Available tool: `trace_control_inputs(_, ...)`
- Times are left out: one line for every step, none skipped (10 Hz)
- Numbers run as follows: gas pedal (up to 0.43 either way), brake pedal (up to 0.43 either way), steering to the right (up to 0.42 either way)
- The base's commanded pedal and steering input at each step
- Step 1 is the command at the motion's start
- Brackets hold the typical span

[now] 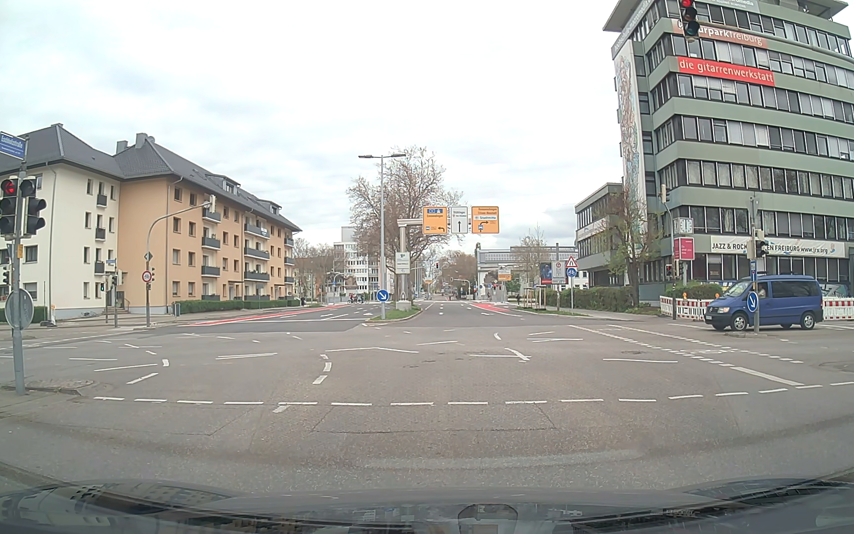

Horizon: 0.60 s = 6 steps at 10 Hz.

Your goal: Follow the waypoints while adhering to traffic rules and regulations

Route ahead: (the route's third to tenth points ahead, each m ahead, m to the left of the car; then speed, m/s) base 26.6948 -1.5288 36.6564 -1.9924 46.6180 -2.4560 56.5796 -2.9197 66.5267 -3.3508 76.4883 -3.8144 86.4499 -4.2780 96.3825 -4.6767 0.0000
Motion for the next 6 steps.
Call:
trace_control_inputs(0.000, 0.201, -0.015)
trace_control_inputs(0.000, 0.195, -0.014)
trace_control_inputs(0.000, 0.195, -0.015)
trace_control_inputs(0.000, 0.201, -0.015)
trace_control_inputs(0.000, 0.195, -0.014)
trace_control_inputs(0.000, 0.201, -0.015)
